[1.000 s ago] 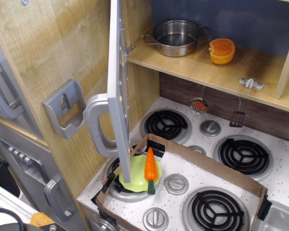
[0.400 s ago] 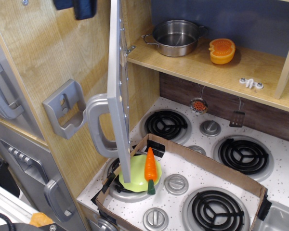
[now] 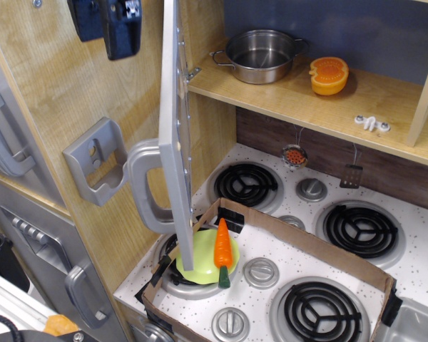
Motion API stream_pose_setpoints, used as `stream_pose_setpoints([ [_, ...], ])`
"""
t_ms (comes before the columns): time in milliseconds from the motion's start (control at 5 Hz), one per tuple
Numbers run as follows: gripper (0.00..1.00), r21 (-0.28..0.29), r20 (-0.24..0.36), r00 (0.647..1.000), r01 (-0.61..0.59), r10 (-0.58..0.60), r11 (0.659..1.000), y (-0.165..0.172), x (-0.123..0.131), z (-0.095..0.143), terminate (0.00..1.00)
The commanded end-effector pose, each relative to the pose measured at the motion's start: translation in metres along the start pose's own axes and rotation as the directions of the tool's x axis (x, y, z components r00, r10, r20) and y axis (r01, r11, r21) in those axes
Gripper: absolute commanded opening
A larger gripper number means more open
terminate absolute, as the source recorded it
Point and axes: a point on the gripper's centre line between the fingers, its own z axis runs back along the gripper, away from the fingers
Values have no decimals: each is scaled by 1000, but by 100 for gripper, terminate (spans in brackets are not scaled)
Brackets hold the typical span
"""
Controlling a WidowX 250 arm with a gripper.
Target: Close microwave
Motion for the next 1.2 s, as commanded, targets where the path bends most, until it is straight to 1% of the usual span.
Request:
stream_pose_setpoints([
  [0,100,20,123,992,15,-17,1000,-5,23,2,0],
  [200,100,19,214,977,13,-17,1000,-14,38,6,0],
  [400,100,-5,268,963,37,-34,999,-23,60,3,0],
  [600,100,7,307,950,52,-52,999,-31,78,4,0],
  [800,100,-8,351,935,62,-55,998,-39,99,3,0],
  [1000,100,6,372,925,84,-81,996,-43,115,7,0],
])
